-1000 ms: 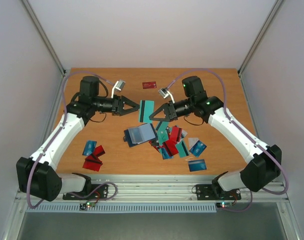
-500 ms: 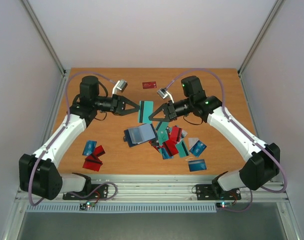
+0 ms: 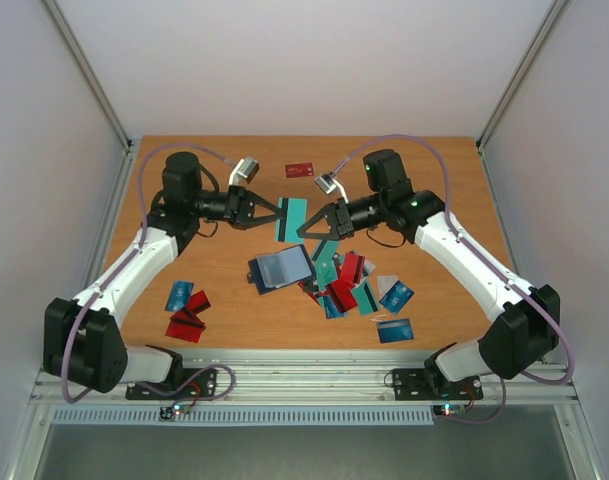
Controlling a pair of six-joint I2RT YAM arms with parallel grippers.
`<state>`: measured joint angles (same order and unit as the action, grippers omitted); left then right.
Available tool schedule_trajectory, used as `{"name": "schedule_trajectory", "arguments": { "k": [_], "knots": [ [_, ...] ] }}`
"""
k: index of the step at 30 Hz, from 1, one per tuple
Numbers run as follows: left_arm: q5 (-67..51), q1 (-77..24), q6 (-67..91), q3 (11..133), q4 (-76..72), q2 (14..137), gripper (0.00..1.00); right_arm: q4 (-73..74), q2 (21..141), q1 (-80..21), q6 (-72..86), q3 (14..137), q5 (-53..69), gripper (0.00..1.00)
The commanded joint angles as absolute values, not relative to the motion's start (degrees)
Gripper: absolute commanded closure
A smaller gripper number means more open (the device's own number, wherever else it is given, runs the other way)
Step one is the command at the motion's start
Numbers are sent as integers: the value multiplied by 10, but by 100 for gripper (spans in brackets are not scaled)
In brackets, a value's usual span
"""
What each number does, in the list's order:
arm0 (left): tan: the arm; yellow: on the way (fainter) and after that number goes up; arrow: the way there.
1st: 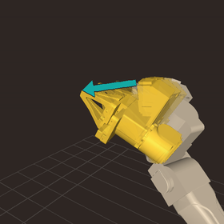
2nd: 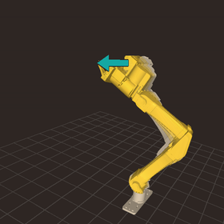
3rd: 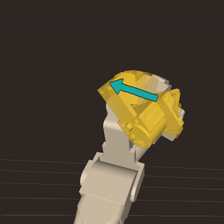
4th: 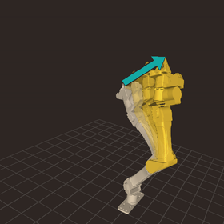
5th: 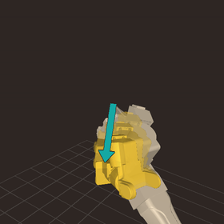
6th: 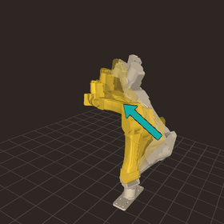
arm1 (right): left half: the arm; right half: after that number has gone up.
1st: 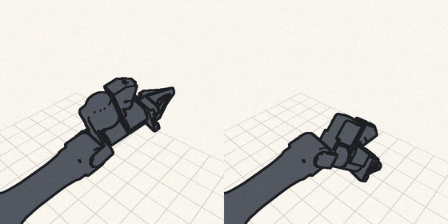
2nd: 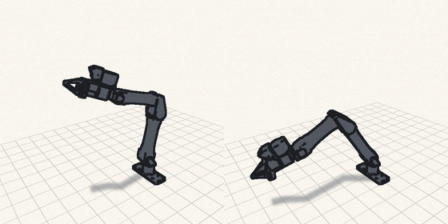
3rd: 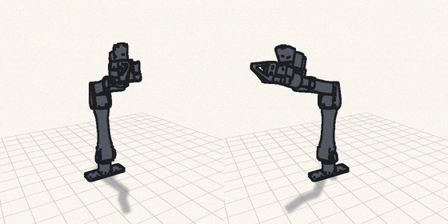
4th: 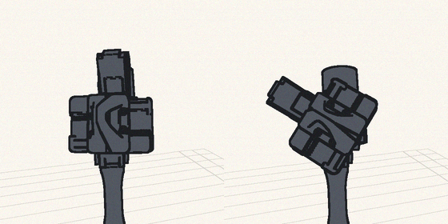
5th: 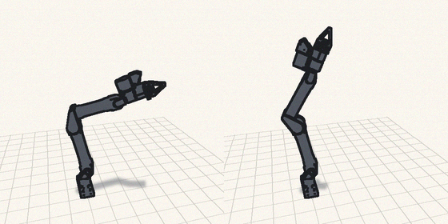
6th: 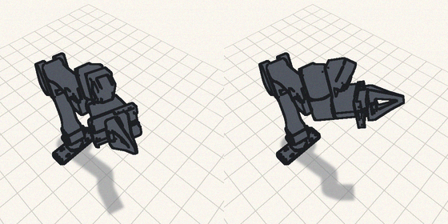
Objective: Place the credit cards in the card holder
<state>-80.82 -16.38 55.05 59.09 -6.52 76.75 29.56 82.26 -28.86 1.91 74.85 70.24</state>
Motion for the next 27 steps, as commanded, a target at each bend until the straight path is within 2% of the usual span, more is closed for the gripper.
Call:
{"name": "schedule_trajectory", "arguments": {
  "k": [1,4,6,8,11,27],
  "knots": [
    [-818,-171,586,579,-149,777,100,281,823,-285,23,767,681,98],
    [-774,-168,608,571,-136,785,100,340,827,-282,-7,780,623,92],
    [-724,-164,581,565,-74,792,100,359,824,-272,-11,769,571,74],
    [-677,-163,552,556,-19,801,100,360,827,-258,-1,749,540,64],
    [-596,-165,447,564,138,817,100,372,840,-240,23,731,495,63],
    [-475,-165,187,588,382,930,100,377,984,-233,26,744,453,65]
  ]
}}
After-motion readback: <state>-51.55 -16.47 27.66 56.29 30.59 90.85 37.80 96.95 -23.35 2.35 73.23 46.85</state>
